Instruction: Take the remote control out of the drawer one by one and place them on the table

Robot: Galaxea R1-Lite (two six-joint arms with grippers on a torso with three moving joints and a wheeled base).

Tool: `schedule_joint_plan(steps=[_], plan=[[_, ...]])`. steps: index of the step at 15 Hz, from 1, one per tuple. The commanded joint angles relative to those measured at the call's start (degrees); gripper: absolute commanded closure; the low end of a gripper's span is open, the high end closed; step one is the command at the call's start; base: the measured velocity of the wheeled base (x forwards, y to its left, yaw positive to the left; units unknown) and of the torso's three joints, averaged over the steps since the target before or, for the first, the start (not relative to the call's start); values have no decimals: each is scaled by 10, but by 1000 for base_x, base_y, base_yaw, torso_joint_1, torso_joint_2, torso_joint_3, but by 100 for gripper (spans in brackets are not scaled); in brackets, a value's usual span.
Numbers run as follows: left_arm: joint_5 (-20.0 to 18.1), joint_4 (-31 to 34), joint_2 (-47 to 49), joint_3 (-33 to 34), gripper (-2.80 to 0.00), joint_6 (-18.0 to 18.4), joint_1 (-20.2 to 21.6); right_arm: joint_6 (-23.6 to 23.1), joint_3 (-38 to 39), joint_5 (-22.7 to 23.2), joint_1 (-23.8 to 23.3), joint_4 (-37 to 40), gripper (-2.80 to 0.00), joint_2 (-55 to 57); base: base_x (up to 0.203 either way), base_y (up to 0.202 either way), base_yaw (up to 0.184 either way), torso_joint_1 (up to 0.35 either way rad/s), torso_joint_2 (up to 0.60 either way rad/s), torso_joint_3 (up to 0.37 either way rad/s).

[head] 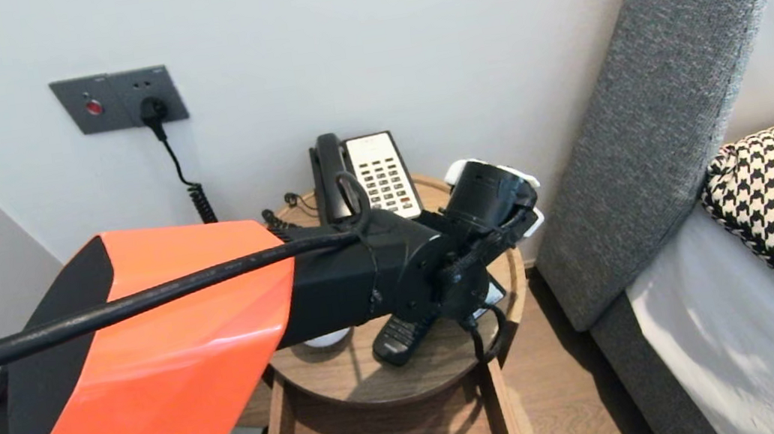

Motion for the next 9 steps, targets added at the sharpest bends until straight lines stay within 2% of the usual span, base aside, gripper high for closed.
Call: schedule_joint_plan(steps=[1, 9], plan=[[2, 3, -5, 1, -280, 1, 2, 1, 15, 0, 0, 0, 0, 1, 0, 0, 0, 0, 0, 0], [2, 2, -51, -3, -280, -5, -3, 1, 15, -1, 0, 0, 0, 1, 0, 0, 0, 0, 0, 0]])
